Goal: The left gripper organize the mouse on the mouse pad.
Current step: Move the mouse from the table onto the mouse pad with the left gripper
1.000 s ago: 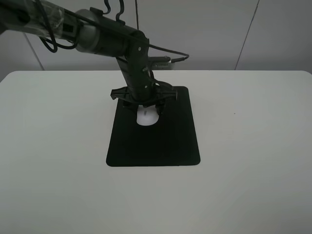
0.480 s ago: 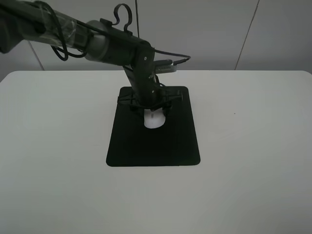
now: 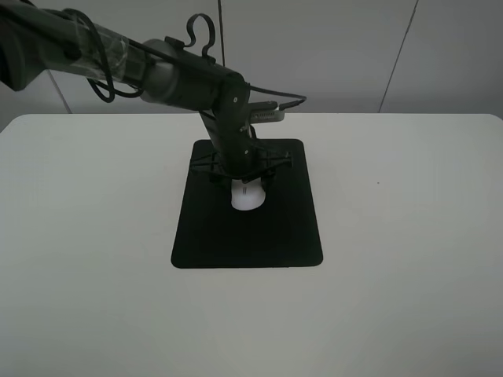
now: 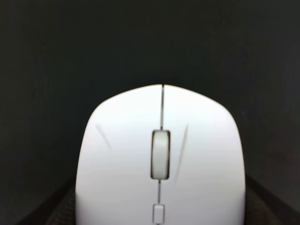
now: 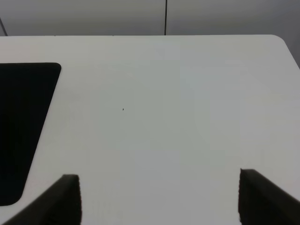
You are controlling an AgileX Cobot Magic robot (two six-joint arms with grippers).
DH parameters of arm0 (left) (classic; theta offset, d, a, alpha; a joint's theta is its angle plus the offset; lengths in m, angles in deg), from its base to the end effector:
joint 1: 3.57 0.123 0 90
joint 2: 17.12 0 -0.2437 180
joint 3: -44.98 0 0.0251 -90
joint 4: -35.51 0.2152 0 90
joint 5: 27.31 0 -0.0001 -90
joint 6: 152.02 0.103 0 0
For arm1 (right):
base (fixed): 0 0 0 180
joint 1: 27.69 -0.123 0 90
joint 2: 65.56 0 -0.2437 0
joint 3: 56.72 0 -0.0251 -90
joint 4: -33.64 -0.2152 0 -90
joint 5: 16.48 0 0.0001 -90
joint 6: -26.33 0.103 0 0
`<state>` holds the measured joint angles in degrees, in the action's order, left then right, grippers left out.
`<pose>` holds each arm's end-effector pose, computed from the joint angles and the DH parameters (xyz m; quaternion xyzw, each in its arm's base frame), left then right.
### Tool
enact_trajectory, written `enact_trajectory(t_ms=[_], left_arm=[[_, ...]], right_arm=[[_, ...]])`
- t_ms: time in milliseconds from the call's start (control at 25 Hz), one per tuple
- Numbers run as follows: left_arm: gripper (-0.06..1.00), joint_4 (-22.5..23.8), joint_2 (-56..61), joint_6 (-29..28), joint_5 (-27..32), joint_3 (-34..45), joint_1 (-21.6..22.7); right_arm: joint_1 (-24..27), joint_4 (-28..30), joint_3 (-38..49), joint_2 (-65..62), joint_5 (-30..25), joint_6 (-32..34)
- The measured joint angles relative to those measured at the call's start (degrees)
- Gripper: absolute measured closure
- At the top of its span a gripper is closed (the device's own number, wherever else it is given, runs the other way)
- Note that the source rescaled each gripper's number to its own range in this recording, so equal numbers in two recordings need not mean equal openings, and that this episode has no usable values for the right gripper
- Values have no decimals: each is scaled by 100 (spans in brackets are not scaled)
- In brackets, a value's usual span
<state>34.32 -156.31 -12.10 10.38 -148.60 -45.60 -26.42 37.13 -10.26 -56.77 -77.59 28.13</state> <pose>0.2989 -0.2711 0.0787 0.0096 0.9893 -0.1010 0.1046 0.0137 -0.0058 0.2578 0.0243 0.8490 -0.0280 0.5271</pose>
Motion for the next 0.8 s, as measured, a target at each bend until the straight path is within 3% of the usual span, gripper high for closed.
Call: enact_trajectory(t_ms=[800], left_arm=[[94, 43, 0, 220, 16, 0, 0]], right_arm=[[0, 0, 0, 0, 0, 0]])
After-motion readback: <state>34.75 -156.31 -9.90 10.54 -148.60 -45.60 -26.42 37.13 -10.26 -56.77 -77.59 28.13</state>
